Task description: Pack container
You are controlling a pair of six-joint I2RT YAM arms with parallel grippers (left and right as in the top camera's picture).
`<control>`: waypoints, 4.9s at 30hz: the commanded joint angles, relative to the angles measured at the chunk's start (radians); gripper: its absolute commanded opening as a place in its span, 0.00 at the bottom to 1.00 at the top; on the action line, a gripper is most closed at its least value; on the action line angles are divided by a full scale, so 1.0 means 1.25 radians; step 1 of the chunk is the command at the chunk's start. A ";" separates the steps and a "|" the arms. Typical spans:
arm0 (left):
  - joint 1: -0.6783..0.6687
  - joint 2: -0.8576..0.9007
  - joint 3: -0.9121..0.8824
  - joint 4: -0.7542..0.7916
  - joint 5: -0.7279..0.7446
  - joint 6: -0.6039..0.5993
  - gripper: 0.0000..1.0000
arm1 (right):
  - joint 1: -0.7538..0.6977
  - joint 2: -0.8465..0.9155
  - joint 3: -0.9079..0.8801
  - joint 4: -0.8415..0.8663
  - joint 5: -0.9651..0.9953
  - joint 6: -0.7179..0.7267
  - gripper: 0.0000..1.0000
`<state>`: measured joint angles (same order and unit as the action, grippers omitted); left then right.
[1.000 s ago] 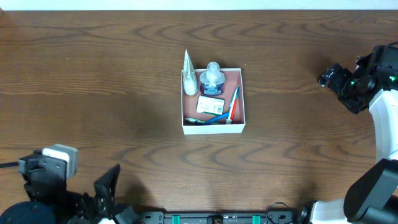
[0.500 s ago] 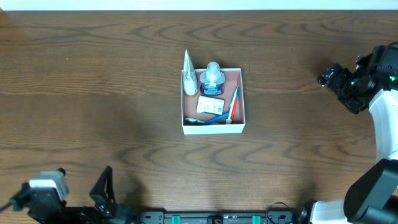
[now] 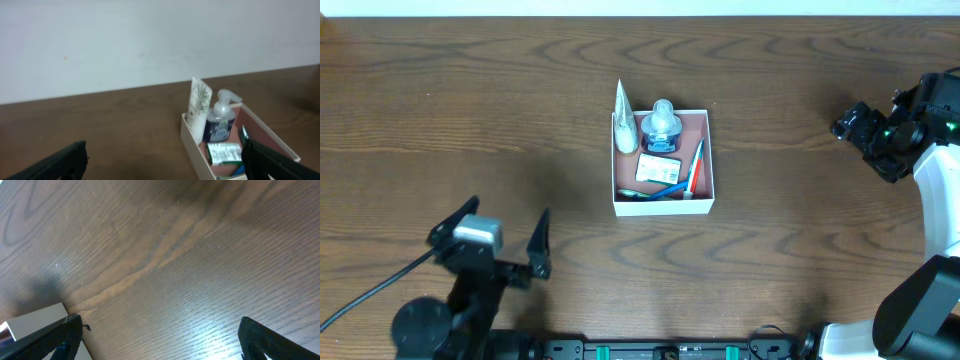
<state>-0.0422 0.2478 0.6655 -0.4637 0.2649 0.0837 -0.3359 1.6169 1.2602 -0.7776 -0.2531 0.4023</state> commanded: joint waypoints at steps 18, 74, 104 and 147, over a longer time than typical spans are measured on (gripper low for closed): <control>0.051 -0.197 -0.385 0.329 0.084 0.020 0.98 | -0.004 0.002 -0.001 0.000 0.002 0.007 0.99; 0.025 -0.195 -0.529 0.330 -0.030 0.025 0.98 | -0.004 0.002 -0.001 -0.001 0.002 0.007 0.99; 0.025 -0.195 -0.529 0.330 -0.030 0.025 0.98 | 0.302 -0.326 -0.059 0.002 0.002 0.007 0.99; 0.025 -0.195 -0.529 0.330 -0.030 0.025 0.98 | 0.264 -1.290 -1.004 0.583 0.079 -0.271 0.99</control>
<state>-0.0078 0.0101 0.0250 -0.0208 0.2283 0.1059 0.0036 0.0166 0.0071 -0.0517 -0.1421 0.1204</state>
